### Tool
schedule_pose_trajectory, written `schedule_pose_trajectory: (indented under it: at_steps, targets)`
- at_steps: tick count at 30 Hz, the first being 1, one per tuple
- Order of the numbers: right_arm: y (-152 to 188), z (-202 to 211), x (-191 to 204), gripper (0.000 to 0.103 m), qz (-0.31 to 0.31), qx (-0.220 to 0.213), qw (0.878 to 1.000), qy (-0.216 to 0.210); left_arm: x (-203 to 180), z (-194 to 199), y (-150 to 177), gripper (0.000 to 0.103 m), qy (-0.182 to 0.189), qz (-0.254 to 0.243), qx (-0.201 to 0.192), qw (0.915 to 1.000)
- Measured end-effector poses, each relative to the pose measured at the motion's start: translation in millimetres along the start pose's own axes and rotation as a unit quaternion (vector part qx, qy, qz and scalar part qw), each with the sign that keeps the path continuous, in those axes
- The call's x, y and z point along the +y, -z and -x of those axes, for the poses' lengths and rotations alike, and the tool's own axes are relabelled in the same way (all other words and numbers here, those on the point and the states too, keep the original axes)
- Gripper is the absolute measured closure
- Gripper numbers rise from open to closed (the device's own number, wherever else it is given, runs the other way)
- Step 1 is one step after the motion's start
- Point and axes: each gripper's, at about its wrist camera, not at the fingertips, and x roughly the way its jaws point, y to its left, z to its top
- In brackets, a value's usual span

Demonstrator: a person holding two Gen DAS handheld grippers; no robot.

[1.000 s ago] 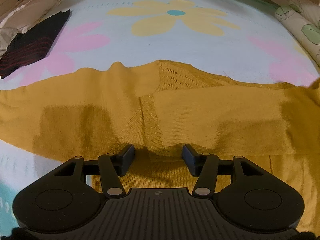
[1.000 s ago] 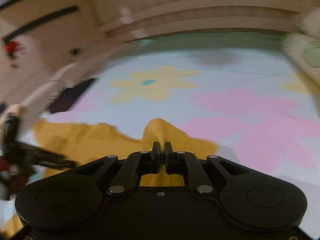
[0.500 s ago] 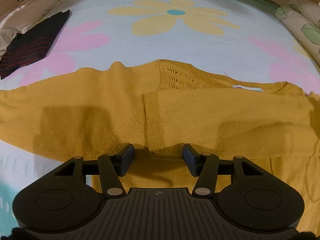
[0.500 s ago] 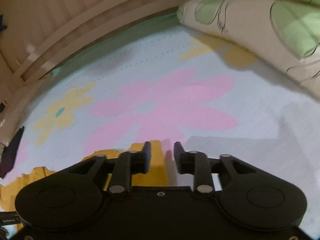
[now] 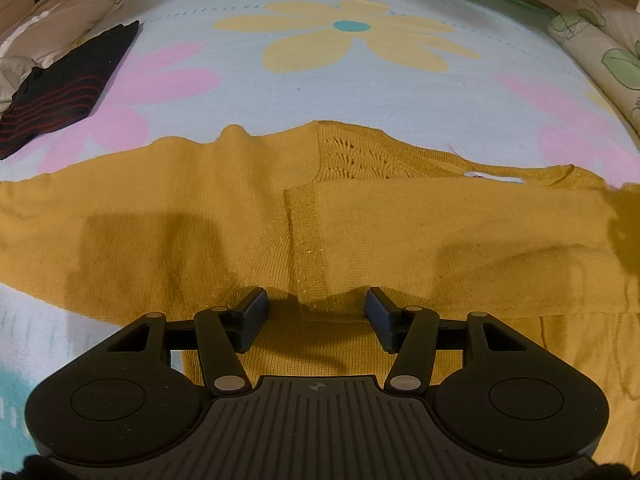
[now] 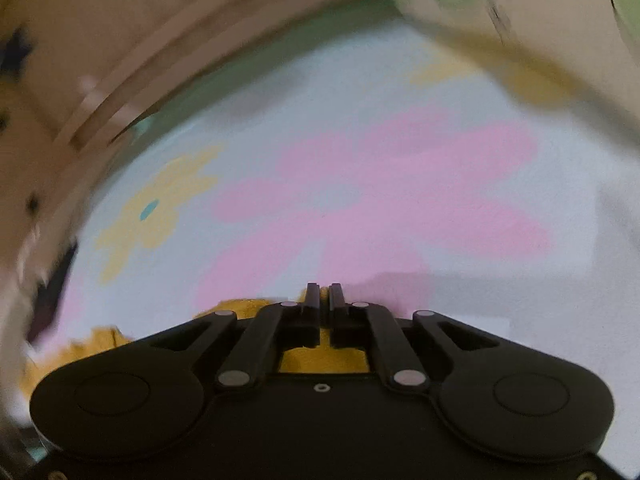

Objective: Fold small clothes

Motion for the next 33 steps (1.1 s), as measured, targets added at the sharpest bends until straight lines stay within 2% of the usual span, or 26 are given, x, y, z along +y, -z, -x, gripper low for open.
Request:
schedule_pose_trajectory:
  at_steps: [2, 3, 5, 7, 8, 9, 11, 17, 22, 23, 24, 25, 27, 30, 33]
  targets:
    - [-1, 6, 4, 0.094, 0.05, -0.017, 0.996, 0.07, -2, 0, 0, 0.047, -0.003, -0.001, -0.001, 1.0]
    - [-1, 3, 1, 0.094, 0.052, -0.007, 0.995, 0.081, -3, 0, 0, 0.047, -0.005, -0.002, -0.001, 1.0]
    - [2, -4, -1, 0.094, 0.045, 0.009, 0.996, 0.081, -2, 0, 0, 0.047, -0.004, -0.002, 0.0, 1.0]
    - [4, -6, -3, 0.086, 0.032, 0.012, 0.997, 0.065, -1, 0, 0, 0.047, -0.001, 0.0, 0.0, 1.0]
    - [5, -4, -7, 0.078, 0.012, 0.009, 0.998, 0.056, 0, 0, 0, 0.047, 0.001, -0.001, 0.0, 1.0]
    - [5, 0, -12, 0.054, -0.013, 0.0, 0.999, 0.045, 1, 0, 0, 0.047, 0.003, -0.002, -0.001, 1.0]
    - [6, 12, -22, 0.04, -0.051, -0.014, 0.998, 0.026, 3, 0, 0, 0.047, 0.005, -0.002, -0.001, 1.0]
    - [28, 43, -33, 0.04, -0.042, 0.055, 0.998, -0.002, 5, -1, -2, 0.047, -0.001, 0.007, 0.001, 1.0]
    - [55, 54, -32, 0.042, -0.059, 0.097, 0.992, -0.045, 6, 0, -1, 0.047, -0.007, 0.012, 0.0, 0.9999]
    - [57, 52, -30, 0.047, -0.054, 0.105, 0.992, -0.048, 6, 0, -1, 0.047, -0.007, 0.011, 0.0, 0.9999]
    - [61, 51, -25, 0.075, -0.034, 0.116, 0.992, -0.039, 6, 0, -1, 0.047, -0.007, 0.01, 0.0, 0.9999]
    - [65, 54, -19, 0.097, -0.008, 0.121, 0.993, -0.017, 7, 1, 0, 0.047, -0.007, 0.011, 0.0, 0.9999]
    - [68, 60, -14, 0.094, 0.02, 0.12, 0.993, 0.009, 9, 0, 0, 0.047, -0.01, 0.013, 0.002, 0.9999]
    - [63, 60, -17, 0.094, -0.001, 0.127, 0.992, 0.026, 10, 1, -1, 0.047, -0.012, 0.016, 0.004, 0.9998]
    - [58, 63, -12, 0.092, 0.019, 0.128, 0.99, 0.052, 11, 1, -1, 0.047, -0.009, 0.016, 0.004, 0.9998]
